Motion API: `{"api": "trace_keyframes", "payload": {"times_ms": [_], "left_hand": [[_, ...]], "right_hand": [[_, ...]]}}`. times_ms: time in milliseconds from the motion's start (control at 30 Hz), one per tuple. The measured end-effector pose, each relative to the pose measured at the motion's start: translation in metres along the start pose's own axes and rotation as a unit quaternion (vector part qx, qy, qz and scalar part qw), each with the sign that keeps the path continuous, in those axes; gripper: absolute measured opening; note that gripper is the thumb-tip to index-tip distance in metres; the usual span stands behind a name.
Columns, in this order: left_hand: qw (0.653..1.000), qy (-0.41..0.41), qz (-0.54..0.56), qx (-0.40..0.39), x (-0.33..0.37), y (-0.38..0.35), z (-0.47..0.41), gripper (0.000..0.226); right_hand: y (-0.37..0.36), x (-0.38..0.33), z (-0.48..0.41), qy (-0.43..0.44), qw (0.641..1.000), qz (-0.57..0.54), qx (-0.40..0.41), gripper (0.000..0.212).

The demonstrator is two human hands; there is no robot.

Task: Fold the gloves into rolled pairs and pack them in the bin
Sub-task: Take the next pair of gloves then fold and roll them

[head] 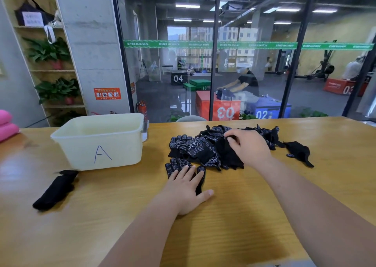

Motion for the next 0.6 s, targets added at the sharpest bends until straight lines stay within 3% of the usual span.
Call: {"api": "trace_keyframes", "payload": {"times_ms": [200,333,433,600], "left_hand": [[0.999,0.010,0.016,-0.046,-0.001,0.001,0.022,0.100],[0.998,0.003,0.039,-0.046,-0.013,0.007,0.044,0.092],[0.999,0.004,0.039,-0.037,-0.024,0.010,0.057,0.088],[0.999,0.005,0.041,-0.015,-0.032,0.013,0.071,0.081]], "right_hand": [[0.036,-0.027,0.002,0.018,0.984,-0.131,-0.116,0.034],[0.065,-0.045,-0.002,0.038,0.984,-0.142,-0.105,0.007],[0.079,-0.057,-0.004,0.045,0.990,-0.106,-0.085,0.012],[0.069,-0.064,-0.009,0.007,0.976,-0.190,-0.108,0.023]]}}
Point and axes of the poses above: each hand's wrist, its own z-axis away from the middle knuckle, its own y-axis out of the back of the hand, x = y × z, the point moved 9 cm from there along -z, towards the middle knuckle, and after that the axes turned 14 degrees about z, right-handed, at the moved point
